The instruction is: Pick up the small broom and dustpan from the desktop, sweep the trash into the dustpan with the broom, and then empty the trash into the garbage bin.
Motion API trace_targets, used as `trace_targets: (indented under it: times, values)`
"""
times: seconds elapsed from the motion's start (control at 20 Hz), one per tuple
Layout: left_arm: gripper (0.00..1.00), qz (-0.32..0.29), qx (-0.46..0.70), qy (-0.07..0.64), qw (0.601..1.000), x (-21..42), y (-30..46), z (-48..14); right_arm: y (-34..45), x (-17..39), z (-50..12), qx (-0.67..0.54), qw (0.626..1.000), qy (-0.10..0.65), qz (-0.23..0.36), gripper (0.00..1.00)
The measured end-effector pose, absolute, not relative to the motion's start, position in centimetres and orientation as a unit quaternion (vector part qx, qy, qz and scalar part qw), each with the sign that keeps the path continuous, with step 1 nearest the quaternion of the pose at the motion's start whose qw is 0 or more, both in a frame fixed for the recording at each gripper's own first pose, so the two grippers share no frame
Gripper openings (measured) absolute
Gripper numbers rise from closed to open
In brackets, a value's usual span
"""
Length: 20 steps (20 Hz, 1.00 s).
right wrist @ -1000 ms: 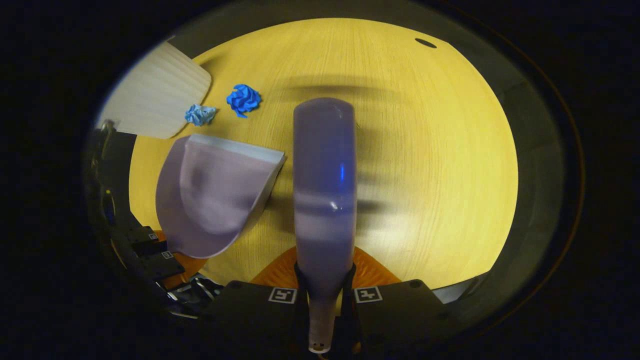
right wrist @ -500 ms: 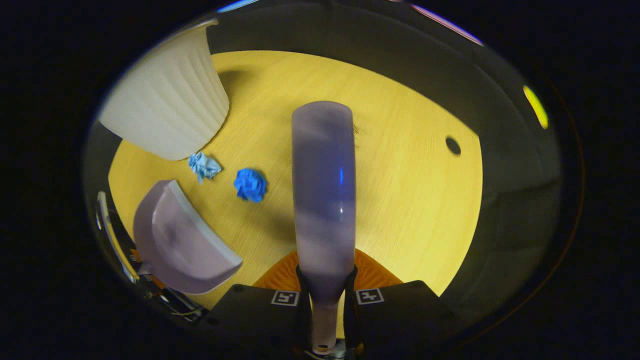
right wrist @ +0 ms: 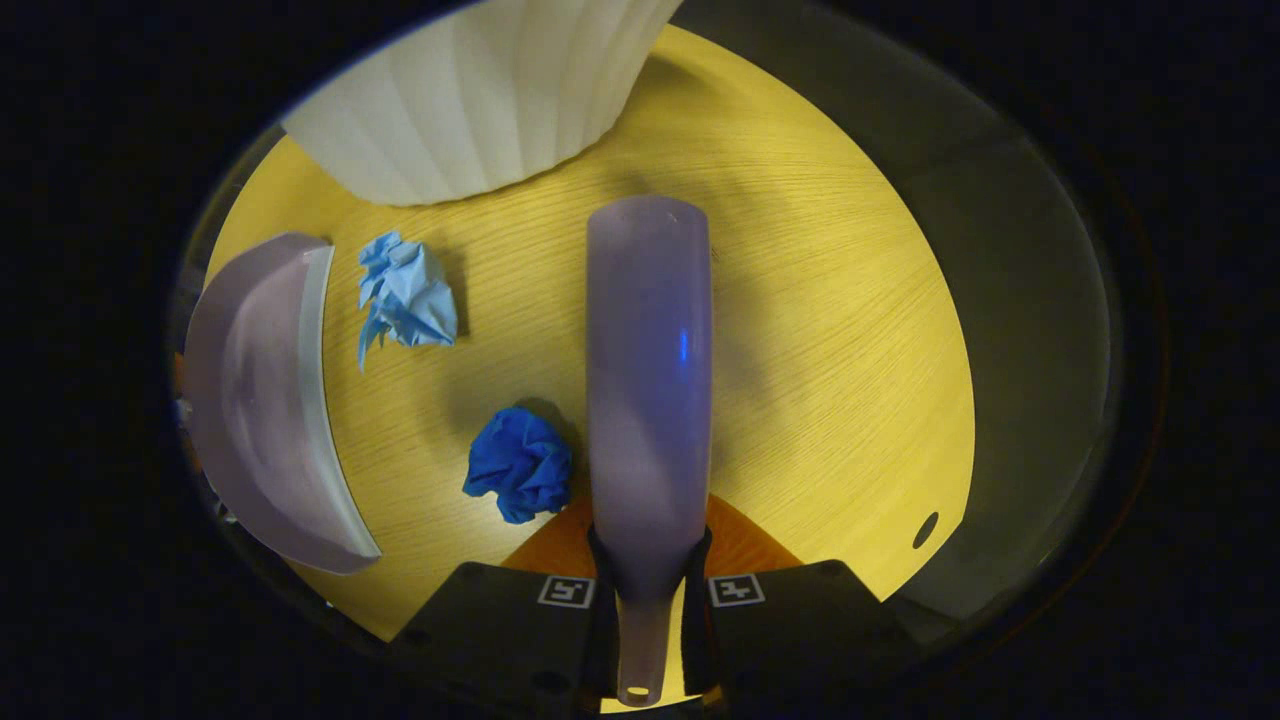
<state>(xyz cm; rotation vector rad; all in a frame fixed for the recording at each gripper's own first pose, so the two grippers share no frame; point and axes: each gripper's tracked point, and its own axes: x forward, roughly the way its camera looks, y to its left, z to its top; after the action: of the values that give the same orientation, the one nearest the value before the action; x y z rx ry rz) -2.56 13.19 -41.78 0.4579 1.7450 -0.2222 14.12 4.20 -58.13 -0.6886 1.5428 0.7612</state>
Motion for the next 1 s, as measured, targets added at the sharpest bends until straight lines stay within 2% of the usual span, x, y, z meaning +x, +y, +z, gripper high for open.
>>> trace_targets:
  times: [0.1, 0.4, 0.65, 0.75, 1.0]
  values:
    - [0.26, -0.099, 0.208, 0.759, 0.609, -2.6, 13.5, -42.0, 5.3, 12.5, -57.5, -0.261, 0.577, 0.693, 0.346, 0.27]
    - [0.27, -0.119, 0.227, 0.755, 0.604, -1.8, 13.8, -41.7, 6.4, 10.6, -56.7, -0.241, 0.547, 0.702, 0.388, 0.27]
    - [0.26, -0.127, 0.236, 0.753, 0.601, -1.5, 14.0, -41.8, 7.9, 5.4, -55.3, -0.241, 0.469, 0.714, 0.46, 0.27]
    - [0.25, -0.134, 0.247, 0.751, 0.597, -1.4, 14.2, -41.7, 7.8, 4.7, -55.0, -0.235, 0.451, 0.711, 0.485, 0.27]
    - [0.25, -0.139, 0.257, 0.75, 0.594, -1.0, 14.3, -41.3, 7.9, 4.4, -54.4, -0.212, 0.423, 0.727, 0.497, 0.27]
